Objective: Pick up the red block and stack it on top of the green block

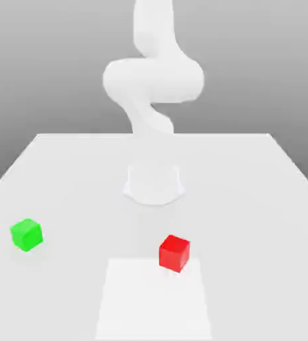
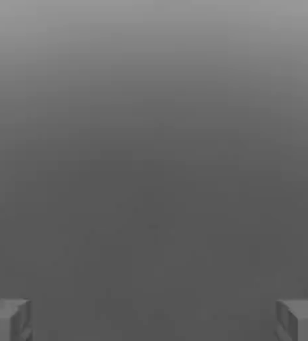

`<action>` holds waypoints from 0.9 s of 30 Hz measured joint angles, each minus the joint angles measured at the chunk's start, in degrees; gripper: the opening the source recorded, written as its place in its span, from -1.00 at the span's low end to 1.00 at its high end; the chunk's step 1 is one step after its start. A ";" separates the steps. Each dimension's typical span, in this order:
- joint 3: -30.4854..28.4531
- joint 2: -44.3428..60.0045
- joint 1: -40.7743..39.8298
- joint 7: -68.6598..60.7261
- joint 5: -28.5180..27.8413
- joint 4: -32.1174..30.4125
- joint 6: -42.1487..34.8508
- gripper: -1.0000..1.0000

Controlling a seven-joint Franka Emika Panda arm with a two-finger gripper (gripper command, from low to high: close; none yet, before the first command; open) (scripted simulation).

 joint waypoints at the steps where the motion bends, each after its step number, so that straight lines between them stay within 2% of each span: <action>1: 0.02 1.71 0.75 -1.94 -0.64 -1.78 1.38 0.00; 12: -3.50 18.38 7.51 -22.47 -4.86 -19.22 14.83 0.00; 21: -8.53 31.31 13.11 -42.71 -3.99 -33.44 25.90 0.00; 27: -8.25 36.97 12.12 -42.53 -8.07 -34.19 28.92 0.00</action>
